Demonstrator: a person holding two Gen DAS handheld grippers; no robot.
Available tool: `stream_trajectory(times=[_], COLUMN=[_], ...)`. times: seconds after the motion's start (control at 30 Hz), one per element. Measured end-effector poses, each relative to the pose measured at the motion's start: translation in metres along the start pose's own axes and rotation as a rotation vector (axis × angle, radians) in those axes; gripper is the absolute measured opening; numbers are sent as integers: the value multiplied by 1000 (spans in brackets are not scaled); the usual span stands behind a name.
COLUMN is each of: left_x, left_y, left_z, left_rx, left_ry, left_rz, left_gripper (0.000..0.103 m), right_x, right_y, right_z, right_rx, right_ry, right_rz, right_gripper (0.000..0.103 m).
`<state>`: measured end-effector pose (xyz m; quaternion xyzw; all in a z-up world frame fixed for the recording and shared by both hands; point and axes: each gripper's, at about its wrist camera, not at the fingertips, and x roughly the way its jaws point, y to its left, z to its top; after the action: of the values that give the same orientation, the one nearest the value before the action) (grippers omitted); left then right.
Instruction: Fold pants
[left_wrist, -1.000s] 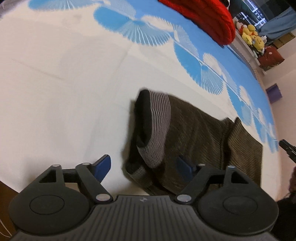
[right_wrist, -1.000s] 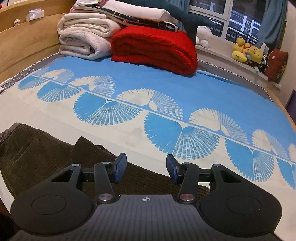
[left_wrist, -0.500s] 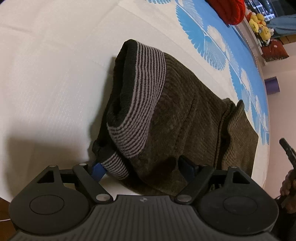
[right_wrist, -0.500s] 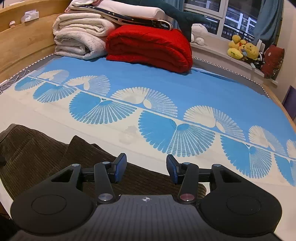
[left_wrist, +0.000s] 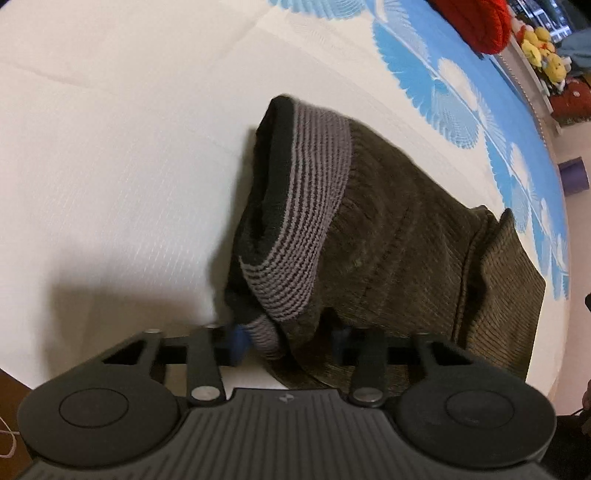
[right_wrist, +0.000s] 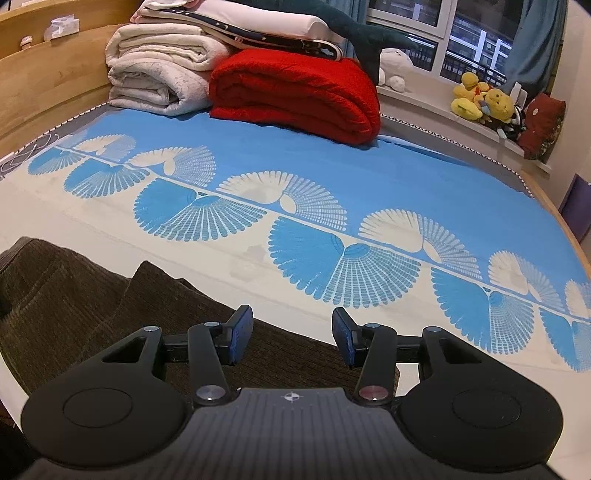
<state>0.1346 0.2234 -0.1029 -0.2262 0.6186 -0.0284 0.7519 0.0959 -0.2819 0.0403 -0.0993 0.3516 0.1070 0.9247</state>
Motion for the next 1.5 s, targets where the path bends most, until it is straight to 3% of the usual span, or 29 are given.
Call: stream_trajectory(times=[0.17,0.3,0.43,0.63,0.67,0.73,0.77,0.87,0.9,0.97,1.1,1.2,1.33,1.43,1.5], left_x=[-32,-67,-80,-65,-60,-52,-45,-8,9,34,42,41,56,57,53], left_y=[-27,-66,-127,-243,-265,-302,-323,-376,-392,-412,-407,-387,-355,-335,-320], left_z=[-1,-2,-9,-31,-39,-55,-64,-88,-97,-110,-84,-62,-42,-29,-22], left_rx=[61,103,218,419,465,536,590,708,756,824,746,659,549,523,520], left_ry=[-97,-214,-276,-283,-277,-253,-243,-123,-65,-28,-80,-123,-120,-139,-155], left_rz=[-13,-141,-235,-363,-401,-493,-527,-599,-568,-462,-390,-280,-79,30,86], left_gripper=[28,26,24,20,10,8,0,0,0,0,5,15,17,27,31], right_x=[-5,-11,-15,-27,-30,-34,-36,-42,-44,-46,-45,-36,-12,9,30], right_y=[-2,-9,-20,-47,-53,-62,-69,-86,-91,-103,-119,-124,-115,-101,-91], right_z=[-3,-8,-18,-38,-42,-51,-56,-70,-73,-80,-91,-94,-88,-80,-76], right_rx=[-11,-1,11,51,61,74,84,121,131,159,225,281,348,413,463], right_ry=[2,-3,11,19,25,35,39,58,61,69,90,113,146,137,161], right_rz=[-8,-10,-23,-49,-55,-70,-79,-104,-110,-122,-110,-38,102,214,250], right_gripper=[50,50,50,50,50,50,50,50,50,50,50,50,52,67,70])
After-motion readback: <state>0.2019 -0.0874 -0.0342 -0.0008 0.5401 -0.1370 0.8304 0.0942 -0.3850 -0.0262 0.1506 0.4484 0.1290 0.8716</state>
